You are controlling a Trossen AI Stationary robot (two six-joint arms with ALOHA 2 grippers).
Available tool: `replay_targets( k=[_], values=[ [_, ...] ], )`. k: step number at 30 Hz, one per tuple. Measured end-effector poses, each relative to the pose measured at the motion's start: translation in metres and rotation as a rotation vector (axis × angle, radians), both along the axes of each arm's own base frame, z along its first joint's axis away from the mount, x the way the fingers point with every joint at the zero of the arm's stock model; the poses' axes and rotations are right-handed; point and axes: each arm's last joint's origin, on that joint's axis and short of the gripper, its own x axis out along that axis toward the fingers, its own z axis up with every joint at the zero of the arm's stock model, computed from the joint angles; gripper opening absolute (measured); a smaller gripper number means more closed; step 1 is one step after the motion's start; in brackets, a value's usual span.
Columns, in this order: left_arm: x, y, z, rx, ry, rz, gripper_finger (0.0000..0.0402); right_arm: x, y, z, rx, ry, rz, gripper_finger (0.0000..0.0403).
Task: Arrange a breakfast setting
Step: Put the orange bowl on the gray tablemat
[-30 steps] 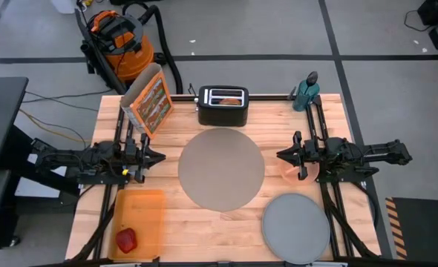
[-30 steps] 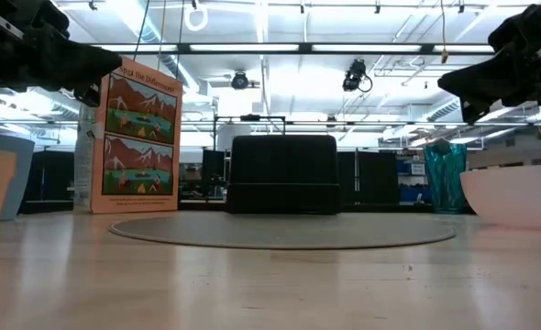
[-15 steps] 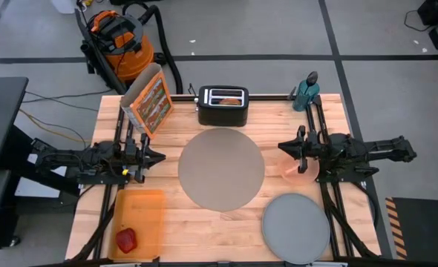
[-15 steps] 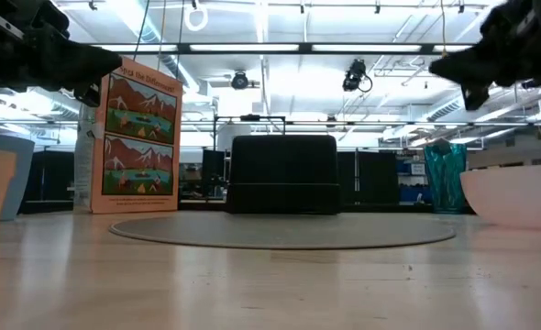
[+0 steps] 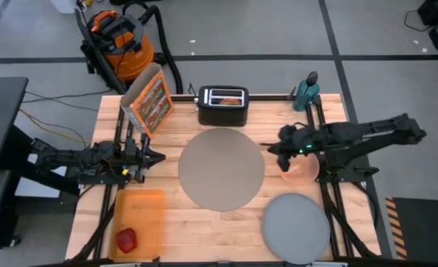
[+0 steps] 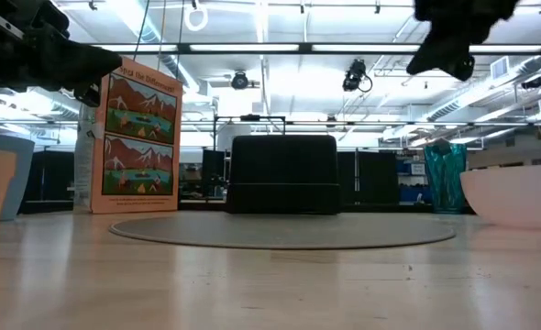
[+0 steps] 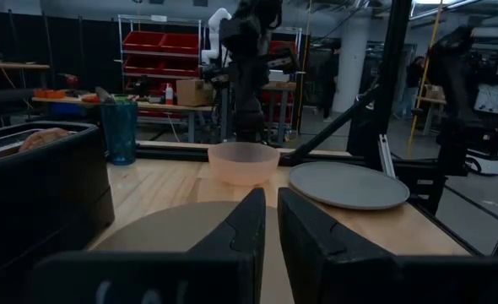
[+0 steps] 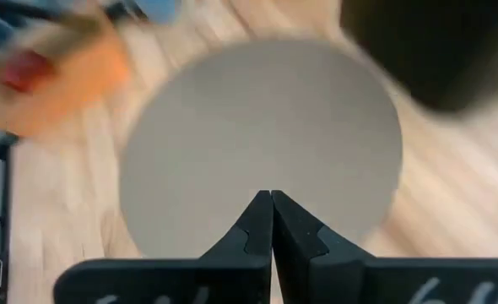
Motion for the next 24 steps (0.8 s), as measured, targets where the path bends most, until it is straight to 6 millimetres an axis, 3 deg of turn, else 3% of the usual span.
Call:
replay_targets(
  k=[7, 12, 19, 24],
  values=[
    [0.000, 0.000, 0.000, 0.000, -0.001, 0.000, 0.0043, 0.042, 0.011, -0.007, 0.267, 0.398, -0.293, 0.0016],
    [0.000, 0.000, 0.000, 0.000, -0.001, 0.000, 0.0043, 0.057, 0.016, -0.031, 0.397, 0.540, -0.418, 0.0071],
    [0.000, 0.000, 0.000, 0.000, -0.001, 0.000, 0.0043, 0.061, 0.008, -0.052, 0.349, 0.681, -0.581, 0.0167],
    [0.000, 0.000, 0.000, 0.000, -0.001, 0.000, 0.0043, 0.064, -0.003, -0.070, 0.329, 0.771, -0.609, 0.0180]
  ],
)
